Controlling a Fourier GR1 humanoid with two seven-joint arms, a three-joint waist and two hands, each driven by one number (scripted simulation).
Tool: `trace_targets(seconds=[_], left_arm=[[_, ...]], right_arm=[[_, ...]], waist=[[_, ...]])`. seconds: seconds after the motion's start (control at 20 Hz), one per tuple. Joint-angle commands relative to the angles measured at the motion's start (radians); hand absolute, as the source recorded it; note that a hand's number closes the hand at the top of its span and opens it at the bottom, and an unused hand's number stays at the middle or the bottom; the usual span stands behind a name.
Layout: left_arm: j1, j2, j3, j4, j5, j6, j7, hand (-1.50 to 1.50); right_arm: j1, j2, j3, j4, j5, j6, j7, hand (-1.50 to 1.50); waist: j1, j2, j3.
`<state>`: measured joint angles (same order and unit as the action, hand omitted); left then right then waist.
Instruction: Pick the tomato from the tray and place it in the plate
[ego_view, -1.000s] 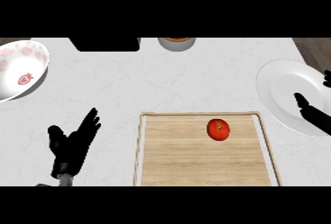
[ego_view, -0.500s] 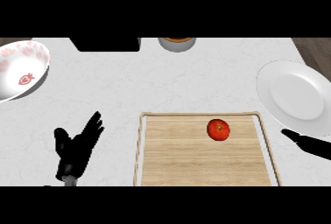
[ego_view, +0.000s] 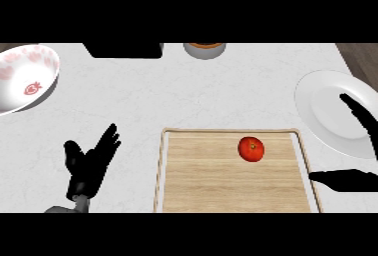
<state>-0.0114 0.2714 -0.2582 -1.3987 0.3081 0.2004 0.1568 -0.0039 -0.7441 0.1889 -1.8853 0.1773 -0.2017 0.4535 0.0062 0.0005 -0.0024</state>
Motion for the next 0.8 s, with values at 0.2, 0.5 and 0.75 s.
trace_targets(seconds=[0.2,0.5,0.75], left_arm=[[-0.021,-0.018,0.031,0.019,-0.009,-0.021,0.007,0.00],[0.056,-0.033,0.035,0.006,-0.049,-0.049,-0.036,0.00],[-0.008,-0.025,0.080,-0.002,-0.040,-0.069,0.046,0.00]], right_arm=[[-0.236,0.161,0.207,0.037,0.212,0.088,0.342,-1.50],[-0.271,0.282,0.205,0.122,0.312,0.160,0.390,-1.50],[-0.205,0.344,0.200,0.153,0.285,0.208,0.341,-1.50]], waist=[[0.007,0.001,0.002],[0.001,-0.001,0.002],[-0.004,0.000,0.002]])
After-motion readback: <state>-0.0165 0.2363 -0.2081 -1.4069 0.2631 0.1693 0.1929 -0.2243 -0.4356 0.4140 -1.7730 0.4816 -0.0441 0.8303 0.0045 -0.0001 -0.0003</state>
